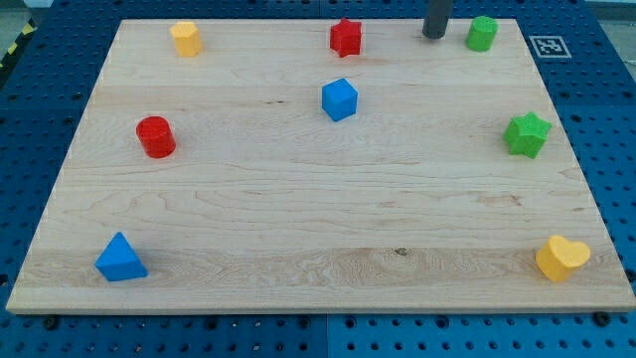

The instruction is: Place the red star below the blue cube

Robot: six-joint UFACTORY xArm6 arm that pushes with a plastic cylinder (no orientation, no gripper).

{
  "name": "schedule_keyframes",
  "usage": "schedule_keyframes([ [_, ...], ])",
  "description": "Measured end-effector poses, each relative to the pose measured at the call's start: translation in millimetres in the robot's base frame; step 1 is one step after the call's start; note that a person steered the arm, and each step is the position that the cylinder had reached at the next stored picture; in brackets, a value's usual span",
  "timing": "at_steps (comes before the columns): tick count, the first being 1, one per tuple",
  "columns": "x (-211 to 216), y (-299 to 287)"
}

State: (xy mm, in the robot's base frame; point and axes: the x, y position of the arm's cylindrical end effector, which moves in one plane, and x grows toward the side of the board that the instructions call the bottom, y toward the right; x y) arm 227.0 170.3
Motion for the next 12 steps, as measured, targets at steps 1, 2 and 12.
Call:
schedule_keyframes([
  [1, 0, 0],
  [2, 0, 0],
  [12, 22, -143],
])
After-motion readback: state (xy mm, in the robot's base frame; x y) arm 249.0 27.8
